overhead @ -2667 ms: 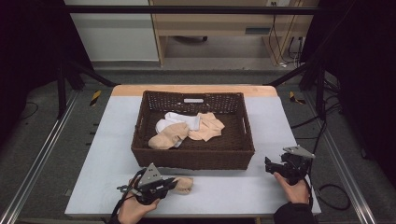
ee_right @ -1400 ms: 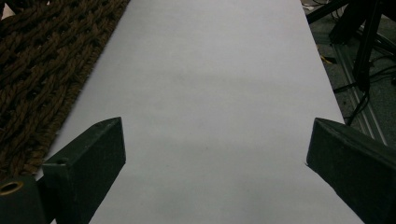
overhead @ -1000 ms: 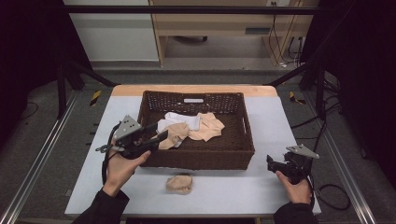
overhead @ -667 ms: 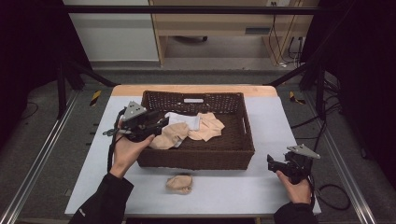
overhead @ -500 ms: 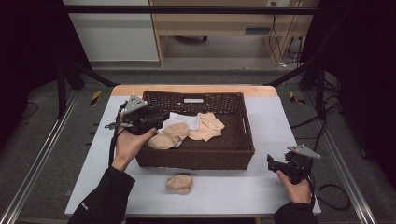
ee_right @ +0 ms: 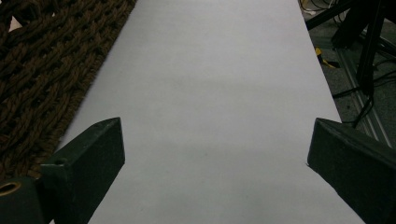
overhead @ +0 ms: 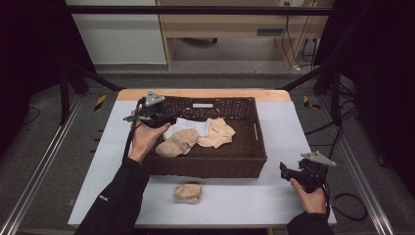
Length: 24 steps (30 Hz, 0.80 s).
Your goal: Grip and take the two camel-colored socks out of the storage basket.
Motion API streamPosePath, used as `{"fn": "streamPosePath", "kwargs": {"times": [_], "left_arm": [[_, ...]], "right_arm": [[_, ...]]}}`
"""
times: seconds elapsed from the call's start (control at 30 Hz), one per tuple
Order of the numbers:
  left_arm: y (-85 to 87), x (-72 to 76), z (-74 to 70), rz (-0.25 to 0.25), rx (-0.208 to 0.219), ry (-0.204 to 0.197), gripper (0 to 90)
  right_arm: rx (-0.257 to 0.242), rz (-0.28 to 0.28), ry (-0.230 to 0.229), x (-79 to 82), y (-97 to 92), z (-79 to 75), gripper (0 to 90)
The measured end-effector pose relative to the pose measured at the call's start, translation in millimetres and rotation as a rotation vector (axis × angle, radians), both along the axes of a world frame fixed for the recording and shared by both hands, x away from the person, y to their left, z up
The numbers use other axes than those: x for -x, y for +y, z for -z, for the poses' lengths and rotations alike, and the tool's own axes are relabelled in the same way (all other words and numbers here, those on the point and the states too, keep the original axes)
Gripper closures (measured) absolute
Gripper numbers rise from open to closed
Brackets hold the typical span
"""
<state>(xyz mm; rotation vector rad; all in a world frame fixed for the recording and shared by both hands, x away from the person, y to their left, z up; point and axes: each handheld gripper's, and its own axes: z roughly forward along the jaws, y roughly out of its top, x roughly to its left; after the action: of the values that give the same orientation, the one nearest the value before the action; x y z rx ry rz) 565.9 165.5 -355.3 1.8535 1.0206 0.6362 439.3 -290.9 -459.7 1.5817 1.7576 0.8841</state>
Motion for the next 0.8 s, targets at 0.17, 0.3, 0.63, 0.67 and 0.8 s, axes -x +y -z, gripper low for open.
{"fn": "streamPosePath", "kwargs": {"times": [0.17, 0.3, 0.63, 0.67, 0.8], "left_arm": [[-6.3, -10.0, 17.1, 0.002, -0.042, 0.021, 47.5], [-7.7, -16.6, 31.0, -0.002, -0.059, 0.058, 45.2], [-3.0, -22.0, 61.5, 0.012, -0.112, 0.160, 43.7], [-2.9, -22.0, 62.4, 0.011, -0.118, 0.164, 43.7], [-4.8, -22.4, 66.0, 0.019, -0.143, 0.184, 42.5]], "right_arm": [[-0.004, 0.001, 0.004, -0.8, 0.0, 0.2, 4.3], [-0.001, -0.002, 0.005, -0.6, 0.2, 0.4, 4.5], [0.008, -0.003, 0.008, -1.3, 0.9, 1.2, 4.7], [0.008, -0.002, 0.010, -1.3, 1.1, 1.3, 4.7], [0.011, -0.004, 0.010, -1.7, 1.0, 1.6, 4.8]]}}
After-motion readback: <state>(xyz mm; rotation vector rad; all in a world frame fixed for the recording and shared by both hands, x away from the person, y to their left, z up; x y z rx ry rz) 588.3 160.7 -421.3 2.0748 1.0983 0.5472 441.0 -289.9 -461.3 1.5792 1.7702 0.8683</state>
